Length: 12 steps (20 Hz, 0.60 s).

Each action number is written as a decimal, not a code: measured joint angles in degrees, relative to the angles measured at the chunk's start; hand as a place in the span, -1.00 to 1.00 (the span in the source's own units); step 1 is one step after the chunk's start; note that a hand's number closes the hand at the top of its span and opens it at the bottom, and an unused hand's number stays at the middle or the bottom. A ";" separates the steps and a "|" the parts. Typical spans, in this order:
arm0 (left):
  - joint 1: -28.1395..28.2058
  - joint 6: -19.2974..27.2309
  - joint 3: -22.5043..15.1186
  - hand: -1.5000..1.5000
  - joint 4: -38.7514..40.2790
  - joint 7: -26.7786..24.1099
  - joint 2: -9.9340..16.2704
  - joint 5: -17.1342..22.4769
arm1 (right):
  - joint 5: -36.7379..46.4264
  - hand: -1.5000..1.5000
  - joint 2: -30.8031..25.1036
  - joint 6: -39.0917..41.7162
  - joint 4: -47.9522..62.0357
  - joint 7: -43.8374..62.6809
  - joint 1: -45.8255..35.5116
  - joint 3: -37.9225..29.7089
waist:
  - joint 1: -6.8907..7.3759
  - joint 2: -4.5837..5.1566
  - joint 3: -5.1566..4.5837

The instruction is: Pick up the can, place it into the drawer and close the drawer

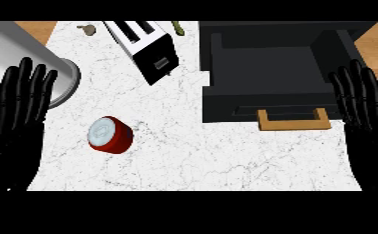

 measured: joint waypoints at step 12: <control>3.42 2.29 -6.88 -1.00 0.51 13.11 -3.00 -4.18 | -0.90 -1.00 1.81 -3.07 1.64 9.26 1.96 -2.51 | 0.80 -1.43 -1.22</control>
